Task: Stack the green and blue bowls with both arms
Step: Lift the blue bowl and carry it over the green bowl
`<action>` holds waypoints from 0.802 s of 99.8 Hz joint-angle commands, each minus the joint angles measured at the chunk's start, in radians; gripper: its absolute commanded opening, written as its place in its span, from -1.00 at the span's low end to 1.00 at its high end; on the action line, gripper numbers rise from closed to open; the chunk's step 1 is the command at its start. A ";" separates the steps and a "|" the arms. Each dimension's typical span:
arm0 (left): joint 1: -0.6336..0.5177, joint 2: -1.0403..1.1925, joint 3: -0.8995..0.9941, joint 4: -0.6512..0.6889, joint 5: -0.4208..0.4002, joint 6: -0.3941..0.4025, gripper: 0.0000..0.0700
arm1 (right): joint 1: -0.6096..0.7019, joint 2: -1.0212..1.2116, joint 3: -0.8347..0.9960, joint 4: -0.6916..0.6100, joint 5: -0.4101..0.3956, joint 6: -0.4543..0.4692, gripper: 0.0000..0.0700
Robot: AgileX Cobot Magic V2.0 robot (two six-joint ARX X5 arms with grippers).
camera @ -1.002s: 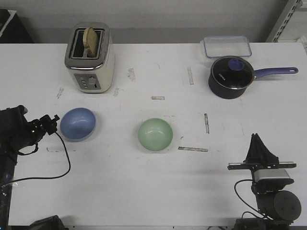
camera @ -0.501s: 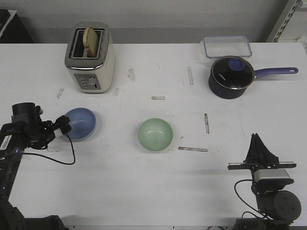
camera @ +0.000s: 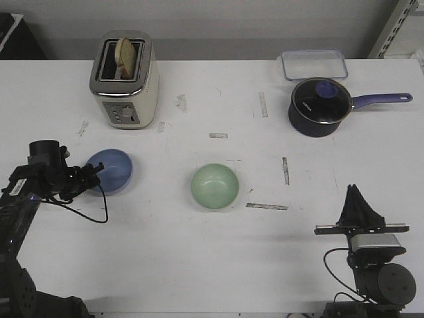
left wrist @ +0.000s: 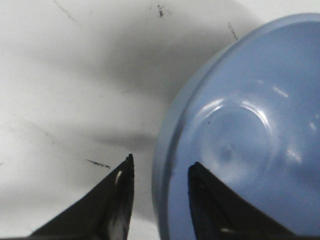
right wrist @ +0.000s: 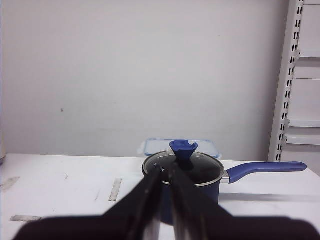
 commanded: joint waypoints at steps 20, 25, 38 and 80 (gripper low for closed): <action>-0.008 0.008 0.023 -0.001 0.003 -0.019 -1.00 | 0.000 -0.003 0.005 0.011 -0.001 -0.008 -0.96; -0.015 0.001 0.029 -0.004 0.003 -0.024 -1.00 | 0.000 -0.003 0.005 0.011 -0.001 -0.008 -0.96; -0.045 -0.032 0.078 -0.050 0.006 -0.055 -1.00 | 0.000 -0.003 0.005 0.011 -0.001 -0.008 -0.96; -0.354 -0.058 0.259 0.013 0.029 -0.122 -1.00 | 0.000 -0.003 0.005 0.011 -0.001 -0.008 -0.96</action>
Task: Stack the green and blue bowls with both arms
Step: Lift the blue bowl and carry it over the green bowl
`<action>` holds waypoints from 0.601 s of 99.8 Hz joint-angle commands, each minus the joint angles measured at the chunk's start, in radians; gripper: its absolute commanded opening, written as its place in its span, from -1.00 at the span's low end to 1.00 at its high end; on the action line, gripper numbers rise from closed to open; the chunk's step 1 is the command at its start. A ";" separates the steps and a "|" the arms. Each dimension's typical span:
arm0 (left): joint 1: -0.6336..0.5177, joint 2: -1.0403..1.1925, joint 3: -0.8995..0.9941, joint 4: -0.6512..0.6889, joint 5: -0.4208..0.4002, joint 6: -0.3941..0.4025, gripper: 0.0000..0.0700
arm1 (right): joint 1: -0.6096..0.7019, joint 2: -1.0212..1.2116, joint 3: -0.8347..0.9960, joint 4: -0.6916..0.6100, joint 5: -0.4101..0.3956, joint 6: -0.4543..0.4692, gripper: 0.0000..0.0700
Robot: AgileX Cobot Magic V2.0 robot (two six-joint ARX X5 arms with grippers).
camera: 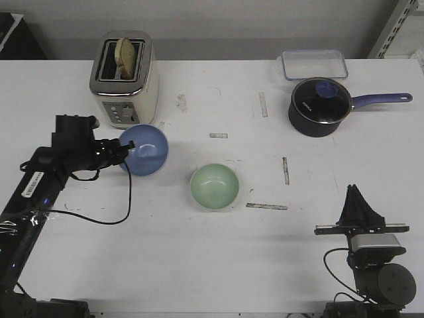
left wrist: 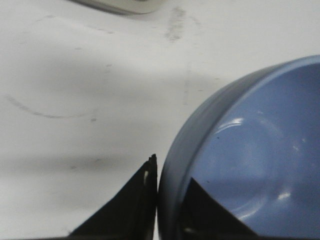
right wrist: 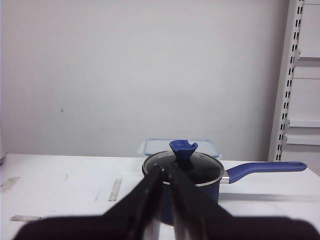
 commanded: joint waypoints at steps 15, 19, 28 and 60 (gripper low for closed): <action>-0.198 0.031 0.020 0.164 0.008 -0.052 -1.00 | 0.000 -0.003 0.005 0.011 -0.001 -0.008 -0.96; -0.233 0.039 0.020 0.189 0.008 -0.051 -1.00 | 0.000 -0.003 0.005 0.011 -0.001 -0.008 -0.96; -0.305 0.063 0.020 0.227 0.008 -0.051 -1.00 | 0.000 -0.003 0.005 0.011 -0.001 -0.008 -0.96; -0.460 0.158 0.020 0.192 0.008 -0.092 -1.00 | 0.000 -0.003 0.005 0.011 -0.001 -0.008 -0.96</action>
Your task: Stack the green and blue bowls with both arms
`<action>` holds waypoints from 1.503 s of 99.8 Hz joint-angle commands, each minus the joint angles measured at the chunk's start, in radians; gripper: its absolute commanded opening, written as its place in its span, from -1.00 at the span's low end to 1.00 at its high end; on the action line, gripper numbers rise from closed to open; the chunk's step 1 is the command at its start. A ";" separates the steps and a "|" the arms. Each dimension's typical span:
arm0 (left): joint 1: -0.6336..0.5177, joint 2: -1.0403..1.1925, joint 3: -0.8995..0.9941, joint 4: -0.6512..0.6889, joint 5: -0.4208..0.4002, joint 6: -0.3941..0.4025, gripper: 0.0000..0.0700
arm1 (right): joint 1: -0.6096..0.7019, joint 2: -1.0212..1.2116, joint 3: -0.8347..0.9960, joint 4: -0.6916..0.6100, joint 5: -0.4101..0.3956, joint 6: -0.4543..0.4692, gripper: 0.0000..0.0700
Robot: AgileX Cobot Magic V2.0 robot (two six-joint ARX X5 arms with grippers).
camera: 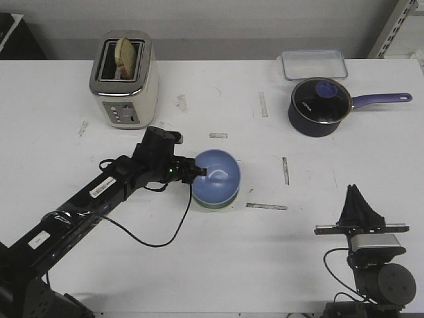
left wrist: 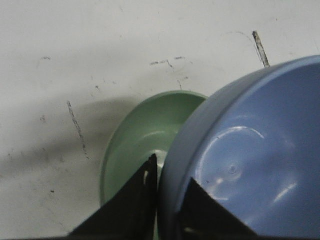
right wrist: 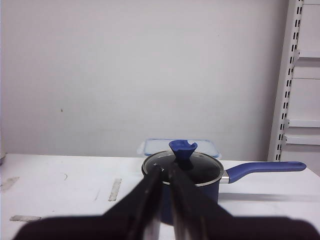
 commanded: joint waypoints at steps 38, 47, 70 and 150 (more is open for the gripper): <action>-0.017 0.084 0.020 -0.074 0.000 -0.117 -0.98 | 0.000 -0.003 0.005 0.011 -0.001 -0.008 -0.96; -0.020 0.084 0.020 -0.053 0.001 -0.117 -0.67 | 0.000 -0.003 0.005 0.011 -0.001 -0.008 -0.96; -0.024 0.070 0.020 -0.003 0.057 -0.115 -0.40 | 0.000 -0.003 0.005 0.011 -0.001 -0.008 -0.96; 0.013 -0.216 -0.100 0.184 -0.098 0.291 -0.19 | 0.000 -0.003 0.005 0.011 -0.001 -0.008 -0.96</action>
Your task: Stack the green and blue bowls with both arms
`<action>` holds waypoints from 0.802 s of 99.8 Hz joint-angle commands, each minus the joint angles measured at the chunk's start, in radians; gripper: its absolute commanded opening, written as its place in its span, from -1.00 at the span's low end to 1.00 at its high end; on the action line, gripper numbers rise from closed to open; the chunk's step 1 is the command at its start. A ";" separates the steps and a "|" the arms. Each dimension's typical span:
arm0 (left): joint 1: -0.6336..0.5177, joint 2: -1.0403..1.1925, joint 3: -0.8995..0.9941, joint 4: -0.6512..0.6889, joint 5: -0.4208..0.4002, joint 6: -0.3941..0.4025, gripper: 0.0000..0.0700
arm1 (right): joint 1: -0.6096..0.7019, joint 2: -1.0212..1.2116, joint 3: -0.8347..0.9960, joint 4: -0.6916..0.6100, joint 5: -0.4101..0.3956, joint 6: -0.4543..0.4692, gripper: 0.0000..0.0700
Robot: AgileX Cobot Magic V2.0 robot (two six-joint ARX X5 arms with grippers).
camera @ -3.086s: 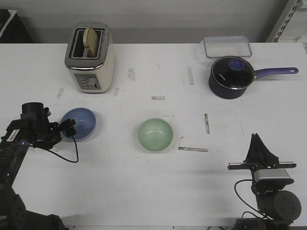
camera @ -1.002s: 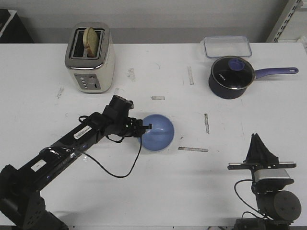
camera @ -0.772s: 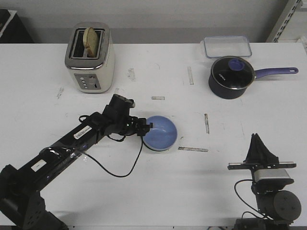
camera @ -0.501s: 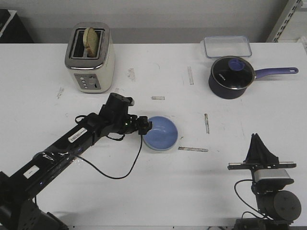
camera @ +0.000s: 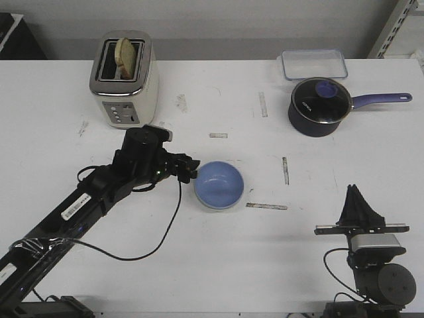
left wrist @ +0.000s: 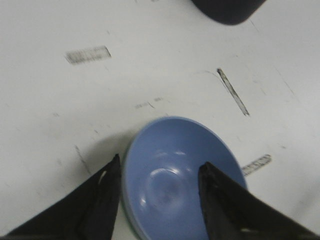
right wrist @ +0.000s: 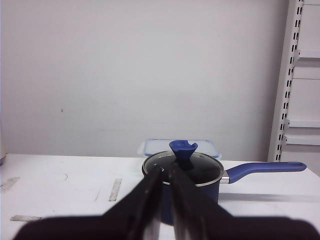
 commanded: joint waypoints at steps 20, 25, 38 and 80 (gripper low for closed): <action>0.052 -0.163 -0.265 0.480 -0.080 0.207 -0.23 | 0.000 -0.003 0.005 0.011 -0.001 -0.008 -0.96; 0.067 -0.198 -0.322 0.558 -0.080 0.207 -0.39 | 0.000 -0.003 0.005 0.011 -0.001 -0.008 -0.96; 0.111 -0.286 -0.431 0.610 -0.080 0.206 -1.00 | 0.000 -0.003 0.005 0.011 -0.001 -0.008 -0.96; 0.315 -0.640 -0.726 0.583 -0.156 0.198 -1.00 | 0.000 -0.003 0.005 0.011 -0.001 -0.008 -0.96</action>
